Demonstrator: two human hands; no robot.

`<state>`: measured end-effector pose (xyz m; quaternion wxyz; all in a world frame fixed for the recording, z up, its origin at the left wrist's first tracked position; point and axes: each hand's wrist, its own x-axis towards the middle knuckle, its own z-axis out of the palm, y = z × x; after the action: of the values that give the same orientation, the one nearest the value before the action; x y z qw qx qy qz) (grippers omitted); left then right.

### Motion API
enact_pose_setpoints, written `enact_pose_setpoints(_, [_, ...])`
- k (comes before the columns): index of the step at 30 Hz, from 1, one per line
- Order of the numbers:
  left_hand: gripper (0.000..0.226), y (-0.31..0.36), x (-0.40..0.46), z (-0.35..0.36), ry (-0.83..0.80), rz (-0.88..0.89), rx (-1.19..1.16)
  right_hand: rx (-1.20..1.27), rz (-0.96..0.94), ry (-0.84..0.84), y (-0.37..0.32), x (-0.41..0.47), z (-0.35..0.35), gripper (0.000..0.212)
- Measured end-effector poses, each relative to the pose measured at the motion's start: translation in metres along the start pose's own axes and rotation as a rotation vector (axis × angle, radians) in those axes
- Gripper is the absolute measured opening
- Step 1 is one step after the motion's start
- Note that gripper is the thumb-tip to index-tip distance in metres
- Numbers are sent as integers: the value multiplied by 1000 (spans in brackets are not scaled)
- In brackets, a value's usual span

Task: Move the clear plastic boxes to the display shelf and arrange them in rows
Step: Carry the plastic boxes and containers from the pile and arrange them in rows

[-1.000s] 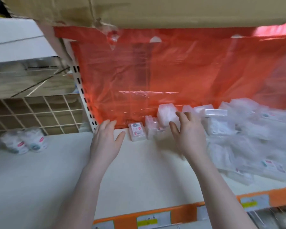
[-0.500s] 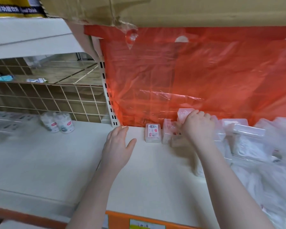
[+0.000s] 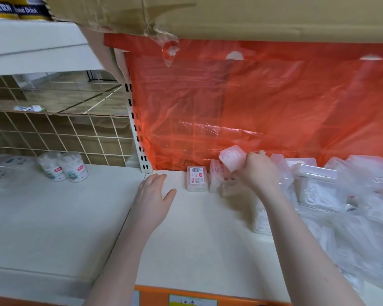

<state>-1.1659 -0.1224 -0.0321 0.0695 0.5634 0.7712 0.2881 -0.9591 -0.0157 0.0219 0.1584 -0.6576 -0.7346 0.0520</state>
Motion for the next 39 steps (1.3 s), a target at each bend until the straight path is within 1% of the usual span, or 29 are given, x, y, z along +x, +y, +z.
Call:
enact_pose_setpoints(2, [51,-1,2,2,-8,11,-2,145,-3,-15,0,-4,-4,45])
enact_pose_setpoints(4, [51,-1,5,4,-17,17,0,238,-8,-6,0,-8,-9,51])
enact_pose_setpoints(8, [50,-1,14,7,-44,31,-9,312,-25,57,5,-17,-17,50])
enact_pose_setpoints(13, [48,7,32,12,-98,115,-1,373,-6,118,15,-31,-27,57])
enact_pose_setpoints(16, [51,12,46,18,-197,212,-20,382,13,153,25,-42,-30,59])
enact_pose_setpoints(20, [57,16,61,28,-348,304,26,386,49,218,38,-57,-34,58])
enact_pose_setpoints(24, [58,15,70,39,-475,382,102,377,92,245,47,-70,-34,66])
enact_pose_setpoints(29, [58,16,66,40,-433,439,161,383,145,259,51,-82,-30,71])
enact_pose_setpoints(34, [61,16,48,32,-376,497,362,392,159,287,48,-91,-26,74])
enact_pose_setpoints(36, [64,15,43,26,-397,506,395,398,159,295,47,-93,-25,74])
enact_pose_setpoints(39, [69,15,45,15,-467,506,369,400,160,300,44,-96,-24,74])
